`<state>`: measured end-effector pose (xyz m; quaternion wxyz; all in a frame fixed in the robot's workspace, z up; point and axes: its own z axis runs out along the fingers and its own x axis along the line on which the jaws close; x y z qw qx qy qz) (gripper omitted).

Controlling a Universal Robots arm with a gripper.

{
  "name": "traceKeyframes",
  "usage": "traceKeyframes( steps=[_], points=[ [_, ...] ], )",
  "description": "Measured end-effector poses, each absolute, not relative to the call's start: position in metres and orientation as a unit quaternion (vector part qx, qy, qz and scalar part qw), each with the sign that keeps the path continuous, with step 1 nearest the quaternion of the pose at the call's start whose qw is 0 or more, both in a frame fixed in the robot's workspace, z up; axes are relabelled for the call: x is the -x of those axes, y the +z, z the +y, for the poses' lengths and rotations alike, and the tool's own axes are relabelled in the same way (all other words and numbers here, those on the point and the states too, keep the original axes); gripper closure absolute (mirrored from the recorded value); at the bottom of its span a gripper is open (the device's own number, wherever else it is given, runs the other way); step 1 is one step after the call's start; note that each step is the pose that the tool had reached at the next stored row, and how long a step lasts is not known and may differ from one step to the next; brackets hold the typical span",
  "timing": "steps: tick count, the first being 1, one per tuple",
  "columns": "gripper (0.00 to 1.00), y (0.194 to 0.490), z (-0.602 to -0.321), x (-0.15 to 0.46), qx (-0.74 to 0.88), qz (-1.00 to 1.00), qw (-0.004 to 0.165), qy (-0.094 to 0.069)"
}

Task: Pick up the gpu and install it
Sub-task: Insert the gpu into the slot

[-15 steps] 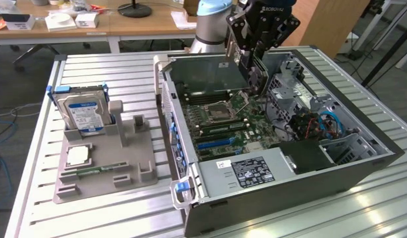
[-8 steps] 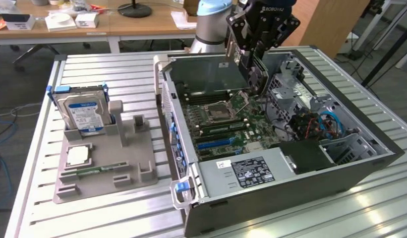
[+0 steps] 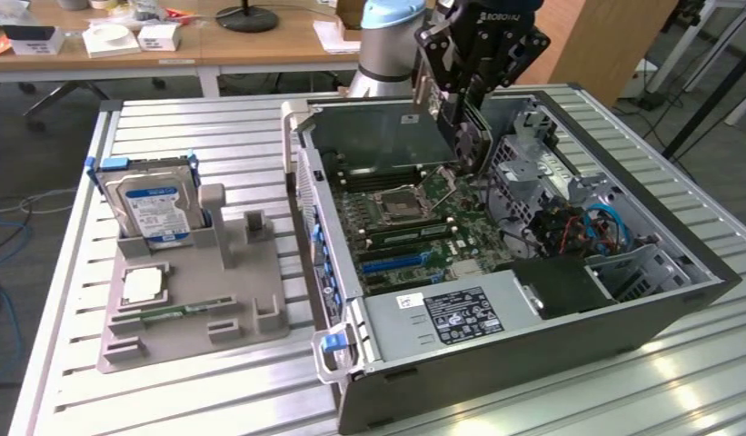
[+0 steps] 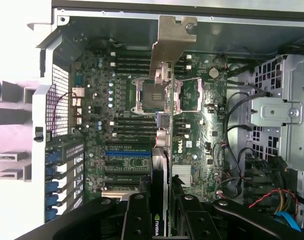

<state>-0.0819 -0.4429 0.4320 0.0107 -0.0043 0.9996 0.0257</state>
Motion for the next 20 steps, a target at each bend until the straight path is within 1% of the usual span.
traceKeyframes(
  steps=[20],
  points=[
    [0.73, 0.4292, -0.4429, 0.0819, 0.171, 0.985, 0.006, 0.026]
  ],
)
